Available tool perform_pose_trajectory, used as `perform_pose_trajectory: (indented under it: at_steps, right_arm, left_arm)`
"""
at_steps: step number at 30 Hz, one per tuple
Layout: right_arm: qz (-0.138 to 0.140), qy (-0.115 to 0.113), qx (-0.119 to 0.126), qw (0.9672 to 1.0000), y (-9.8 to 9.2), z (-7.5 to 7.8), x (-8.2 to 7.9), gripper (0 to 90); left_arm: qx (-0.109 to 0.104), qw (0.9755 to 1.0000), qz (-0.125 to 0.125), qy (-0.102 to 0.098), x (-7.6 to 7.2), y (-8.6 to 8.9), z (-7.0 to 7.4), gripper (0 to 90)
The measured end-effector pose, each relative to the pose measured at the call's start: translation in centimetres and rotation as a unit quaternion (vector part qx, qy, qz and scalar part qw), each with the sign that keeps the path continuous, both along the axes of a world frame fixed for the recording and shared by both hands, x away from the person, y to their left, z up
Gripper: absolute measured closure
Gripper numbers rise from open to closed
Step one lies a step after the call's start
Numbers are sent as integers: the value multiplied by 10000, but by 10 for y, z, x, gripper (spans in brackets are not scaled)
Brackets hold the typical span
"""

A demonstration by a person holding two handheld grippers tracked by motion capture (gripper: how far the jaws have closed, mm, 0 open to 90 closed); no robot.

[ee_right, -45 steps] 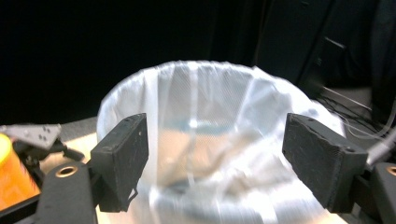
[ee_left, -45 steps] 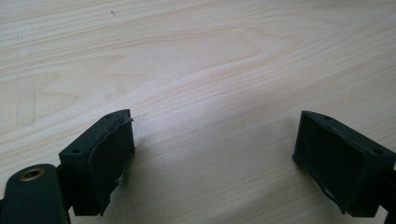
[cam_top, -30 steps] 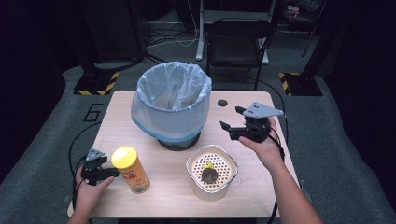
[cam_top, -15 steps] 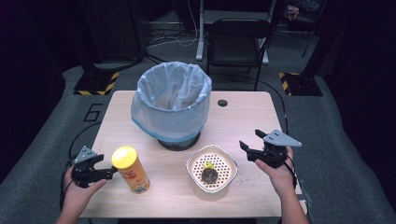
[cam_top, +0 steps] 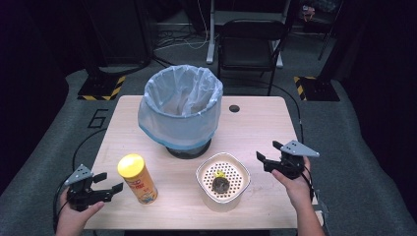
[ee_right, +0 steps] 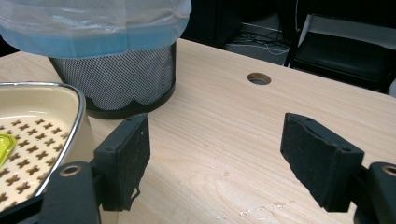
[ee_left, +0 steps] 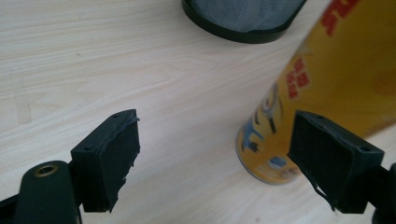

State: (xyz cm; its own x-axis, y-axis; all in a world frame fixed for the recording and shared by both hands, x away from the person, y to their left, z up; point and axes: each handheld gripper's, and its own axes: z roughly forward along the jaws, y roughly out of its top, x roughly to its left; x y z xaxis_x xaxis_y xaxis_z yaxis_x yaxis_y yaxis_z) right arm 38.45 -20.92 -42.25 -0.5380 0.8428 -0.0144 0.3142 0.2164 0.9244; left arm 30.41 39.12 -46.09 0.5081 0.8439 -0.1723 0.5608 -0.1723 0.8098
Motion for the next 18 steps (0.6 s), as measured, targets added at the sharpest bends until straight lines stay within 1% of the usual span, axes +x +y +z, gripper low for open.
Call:
perform_pose_trajectory:
  at_steps: [1,4,5,6,7,8,9,10,11,12,14,15,16,17,18]
  right_arm:
    - [-44,51,12,10000,-2,-2,0,240]
    - [-72,46,5,10000,-4,-3,0,237]
    - [-103,45,-3,9999,-4,-4,0,229]
    - [-116,48,1,9999,-5,-5,0,224]
    - [-162,71,30,9998,-6,-6,0,221]
    - [-172,68,30,9998,-7,-7,0,218]
    - [-201,75,47,9998,-8,-7,0,216]
    - [-226,95,54,9997,-8,-8,0,216]
    - [-228,127,90,9996,-9,-9,0,215]
    - [-234,108,68,9996,-9,-10,-1,210]
    - [-270,126,33,9995,-10,-11,-1,202]
    - [-291,152,34,9995,-11,-12,-1,196]
    - [-292,140,34,9995,-11,-12,-1,196]
    - [-333,123,44,9994,-12,-13,-1,196]
    - [-335,111,56,9994,-12,-13,-1,196]
  left_arm:
    - [-40,10000,-26,-43,-2,0,0,161]
    - [-24,9997,-208,-89,-11,-2,2,152]
    - [-36,9997,-208,-128,-13,-4,3,151]
    - [-123,9994,-287,-125,-16,-7,3,150]
    - [-253,9991,-326,-80,-17,-10,2,150]
    - [-204,9988,-424,-131,-17,-12,2,150]
    - [-273,9988,-397,-86,-19,-16,1,150]
    - [-204,9986,-485,-53,-19,-18,1,150]
    - [-245,9984,-499,-79,-19,-22,0,150]
    - [-160,9983,-562,-67,-19,-24,1,145]
    - [-151,9976,-669,-87,-18,-29,1,142]
    - [-109,9972,-741,-61,-17,-31,2,139]
    - [-48,9974,-716,-63,-16,-34,2,133]
    - [-69,9975,-696,-86,-14,-36,1,131]
    - [-20,9973,-739,-40,-13,-37,2,131]
